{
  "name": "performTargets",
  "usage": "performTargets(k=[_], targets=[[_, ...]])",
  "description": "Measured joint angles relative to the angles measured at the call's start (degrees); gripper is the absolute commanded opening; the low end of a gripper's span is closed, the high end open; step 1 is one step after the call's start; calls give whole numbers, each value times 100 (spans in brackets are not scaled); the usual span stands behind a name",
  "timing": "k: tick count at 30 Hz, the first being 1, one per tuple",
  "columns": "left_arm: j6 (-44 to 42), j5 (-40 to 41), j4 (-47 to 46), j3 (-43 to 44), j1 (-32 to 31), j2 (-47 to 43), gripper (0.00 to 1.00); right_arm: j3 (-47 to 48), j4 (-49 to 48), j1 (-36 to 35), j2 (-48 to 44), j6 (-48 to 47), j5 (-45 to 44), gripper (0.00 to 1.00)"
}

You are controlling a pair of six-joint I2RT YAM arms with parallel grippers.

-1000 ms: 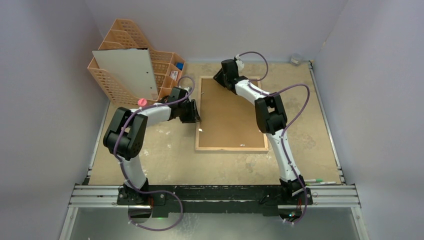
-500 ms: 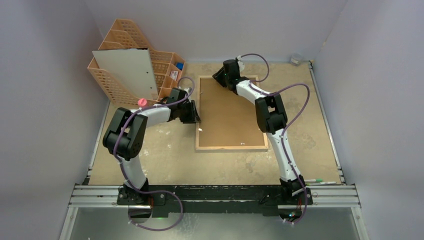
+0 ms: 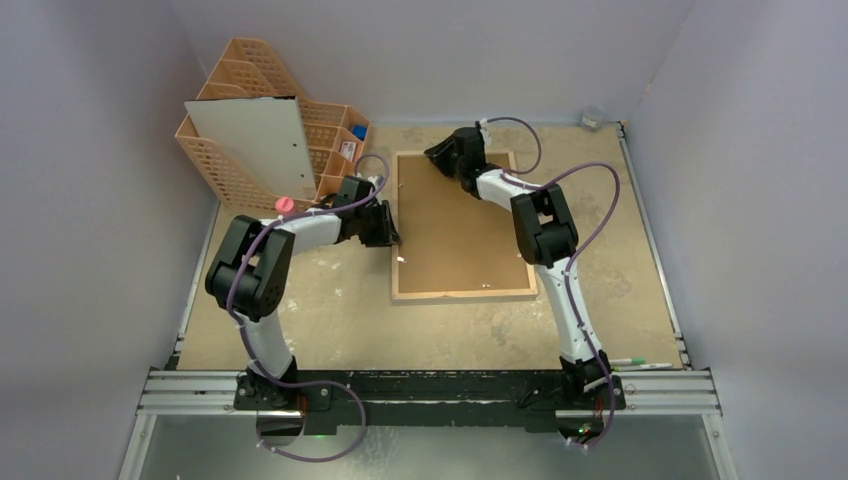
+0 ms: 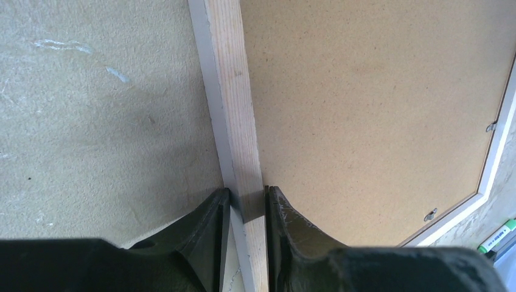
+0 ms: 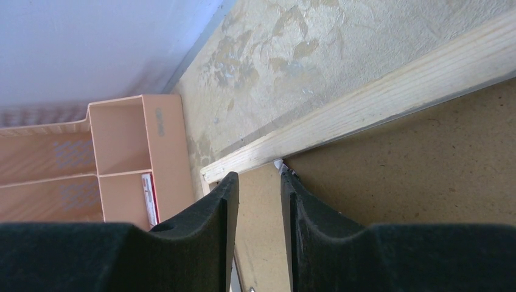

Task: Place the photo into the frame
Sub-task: Install the photo frame at the center of the board.

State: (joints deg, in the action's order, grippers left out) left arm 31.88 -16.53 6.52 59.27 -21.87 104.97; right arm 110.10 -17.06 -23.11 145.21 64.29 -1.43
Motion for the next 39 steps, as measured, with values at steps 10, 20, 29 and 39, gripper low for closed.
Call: performTargets(k=[10,20,29,39], targets=[[-2,0,0,0,4,0,28,-107,-203,0,0,7,120,34],[0,2,0,0,4,0,28,-332,-632,-9,0,-31,382,33],[-2,2,2,0,4,0,28,289,243,-52,125,-164,48,36],[-2,4,2,0,4,0,27,632,933,-168,125,-177,-826,37]])
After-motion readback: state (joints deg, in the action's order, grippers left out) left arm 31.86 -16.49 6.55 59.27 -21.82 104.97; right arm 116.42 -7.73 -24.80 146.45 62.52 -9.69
